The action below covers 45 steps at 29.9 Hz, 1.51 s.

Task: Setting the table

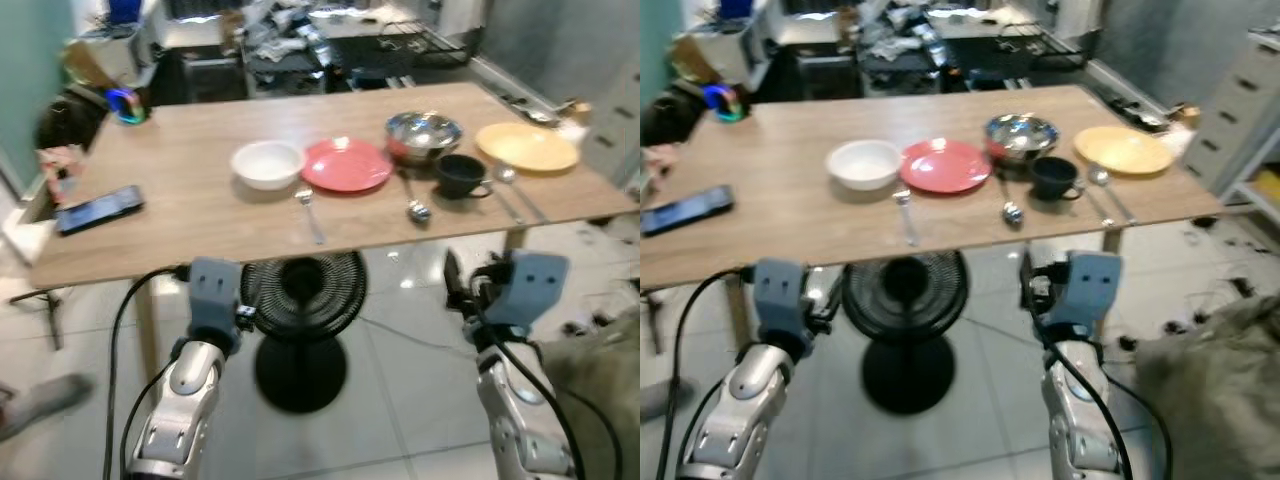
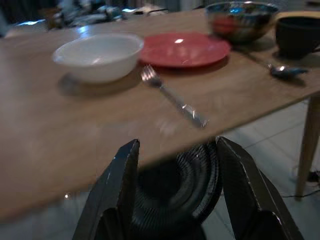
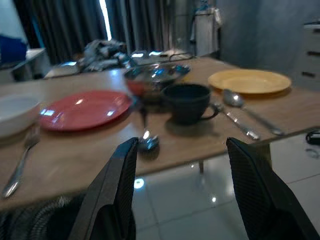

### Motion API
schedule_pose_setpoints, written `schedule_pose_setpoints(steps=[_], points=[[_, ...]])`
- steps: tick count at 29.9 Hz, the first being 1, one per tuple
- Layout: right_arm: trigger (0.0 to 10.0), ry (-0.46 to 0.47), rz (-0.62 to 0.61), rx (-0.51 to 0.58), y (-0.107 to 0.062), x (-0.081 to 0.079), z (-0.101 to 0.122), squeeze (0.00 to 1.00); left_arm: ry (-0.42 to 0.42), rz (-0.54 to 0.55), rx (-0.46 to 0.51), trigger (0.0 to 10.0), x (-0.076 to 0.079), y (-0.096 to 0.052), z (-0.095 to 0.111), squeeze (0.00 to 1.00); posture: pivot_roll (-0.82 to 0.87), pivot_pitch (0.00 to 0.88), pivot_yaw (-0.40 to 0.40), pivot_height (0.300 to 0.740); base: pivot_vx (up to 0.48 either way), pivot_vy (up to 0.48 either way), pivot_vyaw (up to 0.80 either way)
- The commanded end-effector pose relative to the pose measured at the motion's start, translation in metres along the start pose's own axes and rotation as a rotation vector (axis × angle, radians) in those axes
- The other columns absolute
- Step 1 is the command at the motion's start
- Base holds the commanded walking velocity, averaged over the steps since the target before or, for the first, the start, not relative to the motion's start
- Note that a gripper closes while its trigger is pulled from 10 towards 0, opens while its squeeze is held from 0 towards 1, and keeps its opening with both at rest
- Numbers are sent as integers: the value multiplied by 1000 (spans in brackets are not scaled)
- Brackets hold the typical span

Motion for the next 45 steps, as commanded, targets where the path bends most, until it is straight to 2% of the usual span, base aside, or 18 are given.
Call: schedule_pose_setpoints(steps=[1, 16, 33, 43, 45], points=[[10000, 11, 39, -28, -1, -9, -5, 0, 16, 23, -28, 10000, -9, -4, -6, 0, -96, 0, 89, 740, 480, 0, 0], [10000, 14, 90, -31, -3, -19, -6, 0, 23, 26, -29, 10000, -10, -5, -5, 0, -91, 0, 92, 740, 474, 0, 0], [10000, 13, 93, -45, -7, -18, -10, 0, 33, 21, -44, 10000, -8, -8, -7, 0, -89, 0, 95, 740, 0, 0, 0], [10000, -3, 168, -46, -8, -35, -9, 0, 51, 16, -75, 10000, -18, -6, -5, 0, -71, 0, 89, 740, 0, 0, 0], [10000, -10, 195, -51, -9, -40, -9, 0, 107, 16, -90, 10000, -25, -6, -3, 0, -57, 0, 85, 740, 0, 0, 0]])
Point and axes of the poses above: a point about 5 cm out from each wrist's last joint towards the gripper, its own y axis pointing out of the wrist towards the gripper, its own z axis along the axis of the wrist's last joint, x = y × z, the point moved 2 cm from there along y, pointing out of the wrist towards the gripper, and after that the axes turned 3 degrees about -y, right-handed, at the moved point
